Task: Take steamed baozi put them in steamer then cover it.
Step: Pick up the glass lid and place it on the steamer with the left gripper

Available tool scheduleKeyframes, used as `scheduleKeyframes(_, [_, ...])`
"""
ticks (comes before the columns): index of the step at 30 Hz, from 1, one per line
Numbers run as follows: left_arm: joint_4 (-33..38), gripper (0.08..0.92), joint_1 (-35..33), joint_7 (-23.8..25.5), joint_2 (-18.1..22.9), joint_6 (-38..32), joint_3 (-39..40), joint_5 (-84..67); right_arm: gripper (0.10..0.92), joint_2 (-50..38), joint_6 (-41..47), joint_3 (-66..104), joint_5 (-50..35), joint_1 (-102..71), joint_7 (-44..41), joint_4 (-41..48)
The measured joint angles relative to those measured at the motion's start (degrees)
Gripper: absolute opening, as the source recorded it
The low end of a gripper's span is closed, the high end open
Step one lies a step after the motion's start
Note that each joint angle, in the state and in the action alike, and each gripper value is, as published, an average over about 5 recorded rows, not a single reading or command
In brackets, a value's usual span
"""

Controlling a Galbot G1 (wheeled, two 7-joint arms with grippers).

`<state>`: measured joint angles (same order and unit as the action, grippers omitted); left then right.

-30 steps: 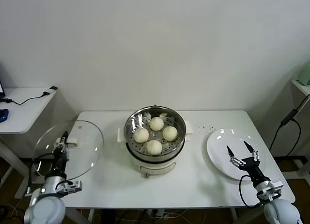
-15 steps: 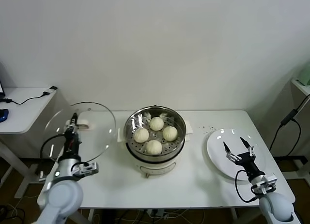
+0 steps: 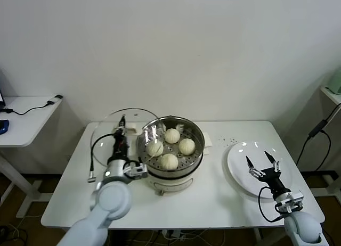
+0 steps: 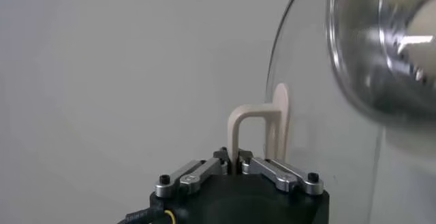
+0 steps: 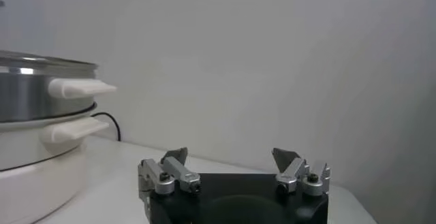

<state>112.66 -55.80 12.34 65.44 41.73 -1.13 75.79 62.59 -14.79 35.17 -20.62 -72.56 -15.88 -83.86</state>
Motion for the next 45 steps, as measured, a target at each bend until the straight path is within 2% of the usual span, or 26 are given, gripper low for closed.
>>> scheduleKeyframes(12, [-8.11, 0.15, 6.32, 1.43, 10.85, 0.51, 8.7, 3.64, 0.823, 0.05, -0.68, 1.42, 0.14, -0.92, -0.53, 0.45])
scheduleKeyframes(20, [-11.82, 0.15, 7.67, 2.04, 15.64, 0.49, 10.58, 5.01, 0.823, 0.18, -0.97, 2.09, 0.22, -1.52, -0.93, 0.55])
scheduleKeyframes(28, [-13.84, 0.15, 8.06, 2.89, 17.87, 0.48, 10.91, 6.18, 0.823, 0.16, -1.05, 2.28, 0.27, -1.71, -1.02, 0.55])
scheduleKeyframes(45, [-15.73, 0.15, 8.19, 4.04, 17.75, 0.47, 10.32, 8.16, 0.823, 0.33, -1.16, 2.33, 0.54, -1.85, -1.2, 0.56])
